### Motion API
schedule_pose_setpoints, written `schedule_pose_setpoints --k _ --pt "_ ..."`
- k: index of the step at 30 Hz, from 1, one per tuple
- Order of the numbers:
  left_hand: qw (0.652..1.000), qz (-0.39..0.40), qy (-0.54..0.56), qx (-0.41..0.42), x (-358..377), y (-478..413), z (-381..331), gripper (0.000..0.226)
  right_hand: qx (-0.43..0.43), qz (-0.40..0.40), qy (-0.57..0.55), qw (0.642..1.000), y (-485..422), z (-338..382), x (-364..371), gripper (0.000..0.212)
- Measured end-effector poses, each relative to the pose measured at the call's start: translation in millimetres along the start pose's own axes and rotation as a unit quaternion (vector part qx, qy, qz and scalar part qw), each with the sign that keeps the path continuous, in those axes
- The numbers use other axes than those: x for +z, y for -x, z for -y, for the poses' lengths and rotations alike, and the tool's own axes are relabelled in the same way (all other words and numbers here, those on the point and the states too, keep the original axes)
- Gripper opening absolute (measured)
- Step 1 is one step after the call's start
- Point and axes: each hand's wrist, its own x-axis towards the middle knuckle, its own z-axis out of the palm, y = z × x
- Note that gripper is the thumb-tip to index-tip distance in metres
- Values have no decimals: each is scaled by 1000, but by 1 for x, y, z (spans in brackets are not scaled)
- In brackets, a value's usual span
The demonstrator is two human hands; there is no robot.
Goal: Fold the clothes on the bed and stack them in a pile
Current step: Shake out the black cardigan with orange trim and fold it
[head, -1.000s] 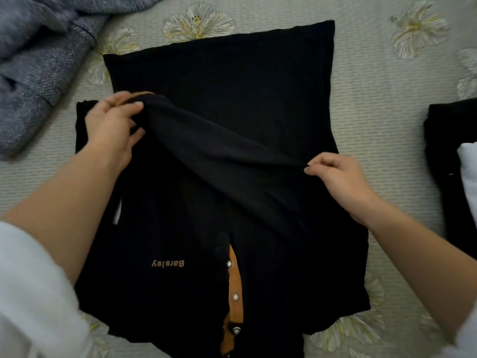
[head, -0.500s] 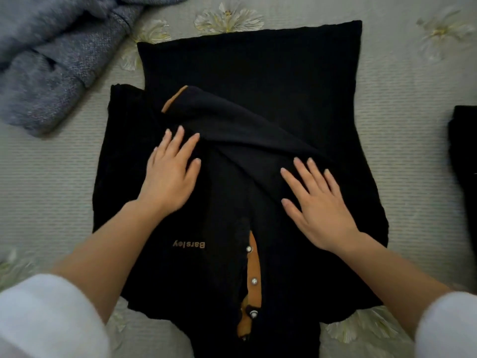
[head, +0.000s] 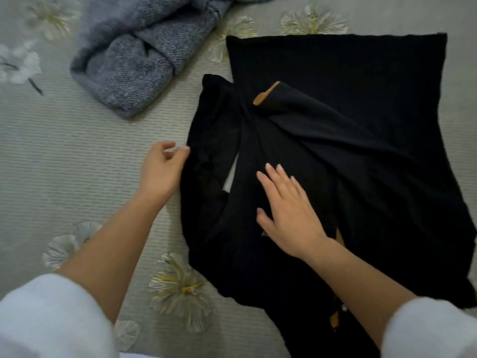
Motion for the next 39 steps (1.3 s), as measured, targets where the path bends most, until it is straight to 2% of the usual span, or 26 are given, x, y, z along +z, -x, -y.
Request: schedule_pose_setpoints --k 2,4,5,7,9,12,14,17,19,22,23,24,26,27,29,31,35,37,39 --pt "999 37 -3 3 5 -4 -4 53 34 9 -3 999 -4 11 13 66" --pt "996 82 -22 1 11 -3 -8 47 52 11 7 999 -4 16 19 66" --pt "994 107 7 -12 13 -3 -8 35 55 11 7 998 -3 15 20 67" --pt "976 149 147 -56 4 0 -9 14 55 22 7 998 -5 13 16 67" --pt "933 186 301 -71 -16 1 -6 20 59 34 12 998 -8 10 8 68" --pt "850 215 473 -87 -55 2 11 27 77 40 6 996 -18 13 -1 68" --pt "793 191 566 -122 -79 6 24 31 93 37 2 995 -22 17 -4 68" --pt "760 89 627 -145 -100 13 32 19 108 35 2 994 -25 20 -3 67" --pt "742 29 658 -126 -109 18 26 11 108 35 3 994 -26 19 -4 66" --pt "709 -9 704 -46 -124 24 25 8 102 40 4 994 -29 16 -6 63" --pt "715 -20 698 -31 -127 26 26 9 101 42 4 994 -30 15 -7 63" --pt "736 -43 675 -36 -127 28 29 11 99 45 4 994 -30 14 -8 63" --pt "787 -106 596 -121 -121 28 41 17 94 50 8 994 -30 13 -9 64" --pt "797 -124 564 -177 -116 28 47 16 92 53 11 994 -29 13 -9 65" --pt "773 -91 569 -265 -110 27 54 19 89 60 18 994 -25 14 -7 72" --pt "755 -41 584 -294 -109 23 55 30 86 69 21 994 -20 15 -3 85" --pt "795 -2 546 -265 -115 13 48 24 78 84 49 992 -9 19 6 106" --pt "795 -51 563 -220 -128 5 40 22 79 87 51 992 -9 20 7 114" --pt "784 -141 582 -161 -145 -2 38 22 69 96 56 991 -8 18 5 121"
